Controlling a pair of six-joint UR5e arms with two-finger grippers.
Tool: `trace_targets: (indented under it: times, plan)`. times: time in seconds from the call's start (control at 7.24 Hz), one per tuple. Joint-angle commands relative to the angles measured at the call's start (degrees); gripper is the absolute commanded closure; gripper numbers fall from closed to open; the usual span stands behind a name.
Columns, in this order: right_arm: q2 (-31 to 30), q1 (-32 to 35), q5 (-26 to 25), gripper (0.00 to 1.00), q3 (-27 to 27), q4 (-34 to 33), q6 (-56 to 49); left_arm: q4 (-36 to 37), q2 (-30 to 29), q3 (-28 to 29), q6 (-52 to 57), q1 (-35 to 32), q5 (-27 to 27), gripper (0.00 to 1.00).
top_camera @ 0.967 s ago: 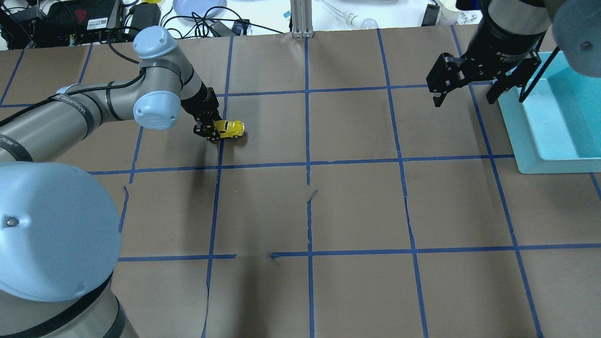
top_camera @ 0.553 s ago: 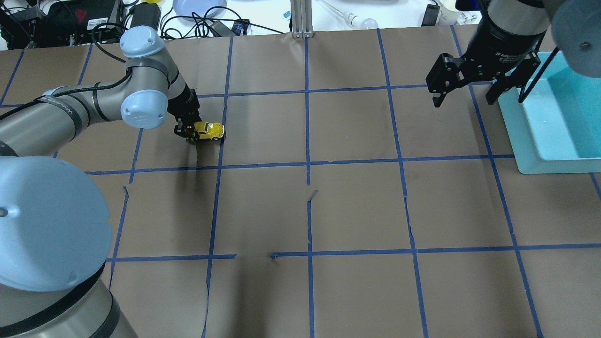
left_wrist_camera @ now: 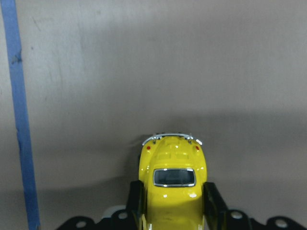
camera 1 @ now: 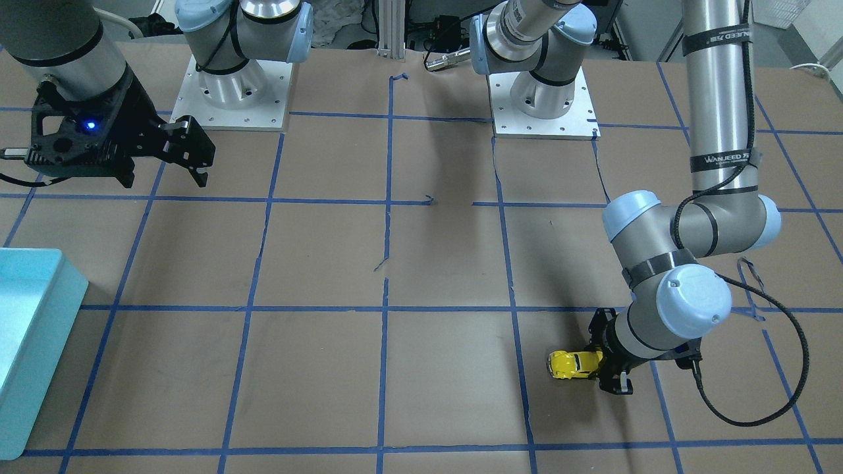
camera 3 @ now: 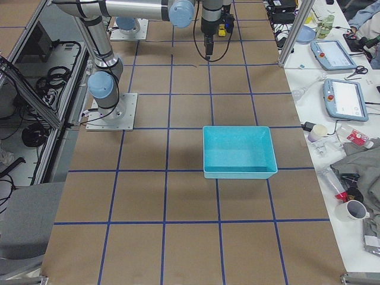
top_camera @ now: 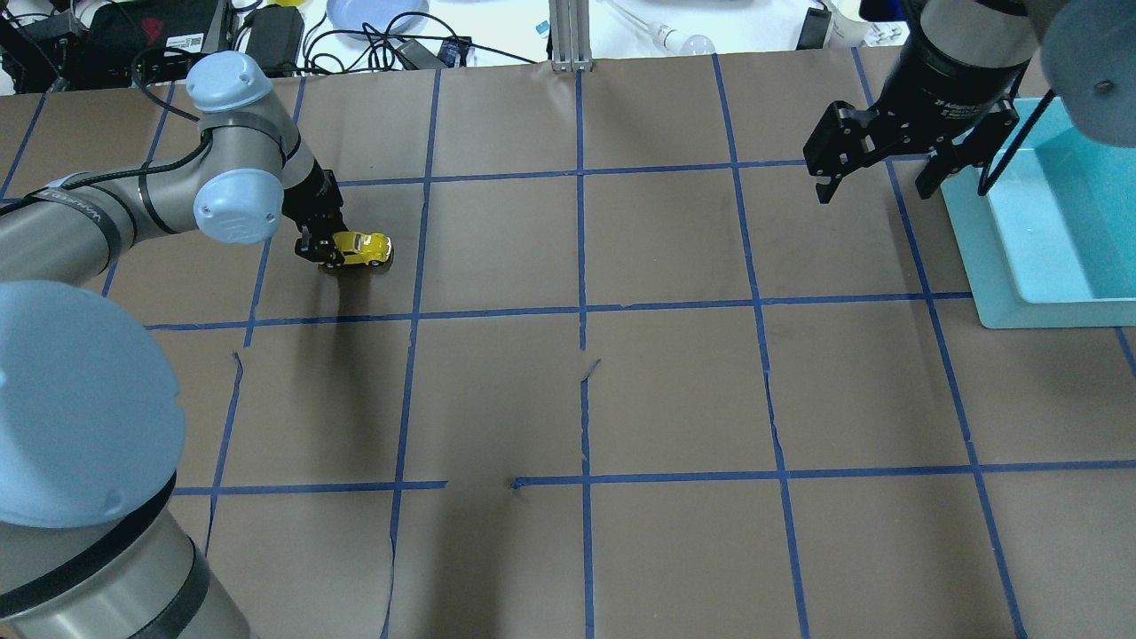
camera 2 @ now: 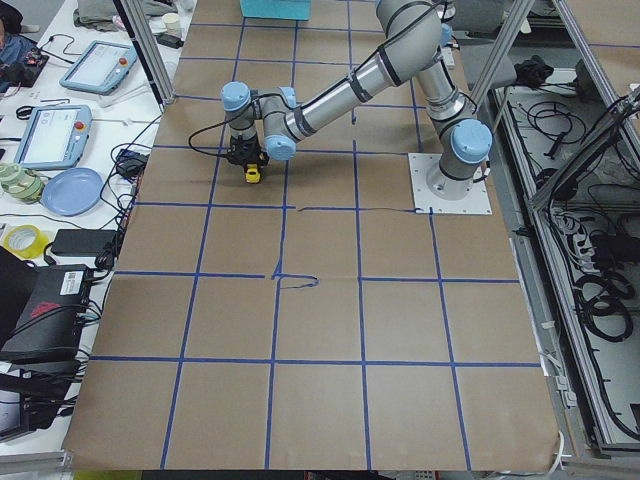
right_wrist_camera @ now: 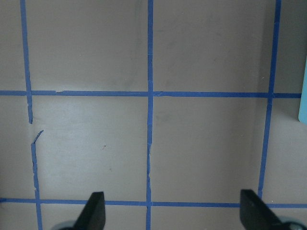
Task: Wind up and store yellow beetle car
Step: 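Drag the car back toward the left arm, winding its wheels, then open the left gripper to release the car and lift away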
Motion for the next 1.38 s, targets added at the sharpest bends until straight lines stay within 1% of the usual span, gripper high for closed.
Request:
trace_targets:
  times: [0.0,0.28,0.41,0.55,0.69,0.83,1.11,1.24]
  plan:
    - [0.09,0.00,0.14,0.00,0.02,0.00,0.00,0.08,-0.01,0.11,3.61,2.59,0.28,1.00]
    - [0.09,0.00,0.14,0.00,0.28,-0.09,0.01,0.09,-0.10,0.46,6.35,5.14,0.11,1.00]
    - [0.09,0.00,0.23,0.00,0.28,-0.09,0.27,0.09,-0.10,0.46,6.88,5.58,-0.67,0.97]
    - [0.00,0.09,0.14,0.00,0.19,-0.09,0.27,0.52,0.60,0.38,6.54,5.50,-0.59,0.46]
    - [-0.09,1.22,-0.12,0.00,0.10,-0.09,0.79,0.44,0.87,0.03,6.54,5.41,-0.16,0.22]
    - [-0.17,2.88,-0.56,0.00,0.10,-0.09,1.14,0.44,1.39,0.02,6.54,4.89,-0.59,0.18]
    - [-0.35,3.69,-0.39,0.00,0.02,-0.61,4.47,-0.18,3.49,0.46,7.32,4.01,-0.16,0.18]
    - [0.00,3.61,-0.39,0.00,0.19,-1.83,3.36,-0.09,5.42,0.72,14.11,3.57,0.02,0.18]
